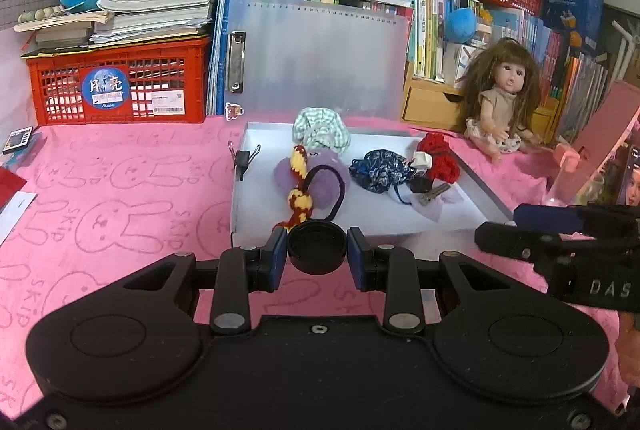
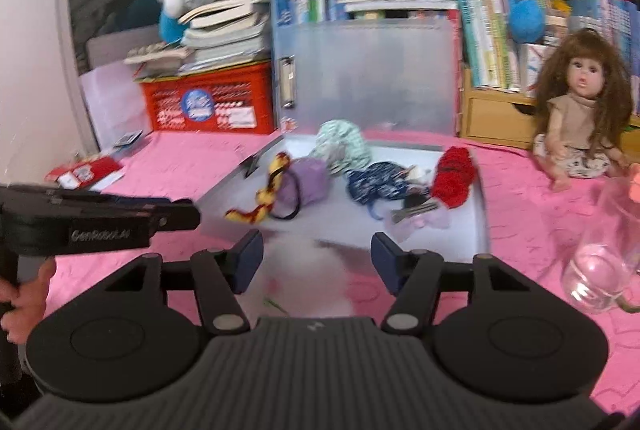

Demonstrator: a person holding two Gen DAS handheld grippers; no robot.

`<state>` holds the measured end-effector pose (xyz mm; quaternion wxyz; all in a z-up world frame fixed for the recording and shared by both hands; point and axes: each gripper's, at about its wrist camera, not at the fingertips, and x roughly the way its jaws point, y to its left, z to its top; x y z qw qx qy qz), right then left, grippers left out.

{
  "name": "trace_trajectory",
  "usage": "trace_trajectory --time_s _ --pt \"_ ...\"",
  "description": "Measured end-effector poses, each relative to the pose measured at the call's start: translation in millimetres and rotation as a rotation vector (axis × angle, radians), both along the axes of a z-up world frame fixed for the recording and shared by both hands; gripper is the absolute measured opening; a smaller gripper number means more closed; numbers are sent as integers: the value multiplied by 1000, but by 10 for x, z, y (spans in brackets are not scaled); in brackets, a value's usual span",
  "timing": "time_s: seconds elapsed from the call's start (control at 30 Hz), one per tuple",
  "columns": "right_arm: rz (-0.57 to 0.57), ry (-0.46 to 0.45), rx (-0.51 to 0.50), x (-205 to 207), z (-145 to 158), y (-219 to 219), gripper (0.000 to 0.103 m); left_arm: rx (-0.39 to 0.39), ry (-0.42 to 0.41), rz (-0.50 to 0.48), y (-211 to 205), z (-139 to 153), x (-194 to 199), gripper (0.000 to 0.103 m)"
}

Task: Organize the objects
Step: 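Carry the black lid and white fluffy toy over the tray with both tools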

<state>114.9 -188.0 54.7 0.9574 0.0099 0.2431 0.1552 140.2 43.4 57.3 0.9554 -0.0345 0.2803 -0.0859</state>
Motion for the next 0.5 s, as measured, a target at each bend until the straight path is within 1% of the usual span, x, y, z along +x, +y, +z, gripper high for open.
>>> trace_trajectory --time_s 0.07,0.13,0.2,0.23,0.3,0.37,0.43,0.5 --pt "-14 -5 -1 23 26 -47 63 -1 -3 -2 -11 1 -2 30" --pt "-3 -5 4 14 16 -77 64 4 -4 -2 -15 -7 -8 30" --pt "21 2 -1 -18 -40 -64 68 6 2 1 -9 -25 -8 30" --pt "32 5 -11 -28 -76 -41 75 6 6 4 -3 -35 -5 30" --pt "57 5 -44 -60 -161 41 81 7 10 8 6 -51 -9 30" --pt "63 3 -69 -61 -234 119 88 9 10 11 12 -63 -16 30" --pt "67 9 -72 -36 -297 186 91 13 9 14 21 -74 -23 30" --pt "64 14 -72 0 -355 240 97 16 8 18 38 -84 -29 30"
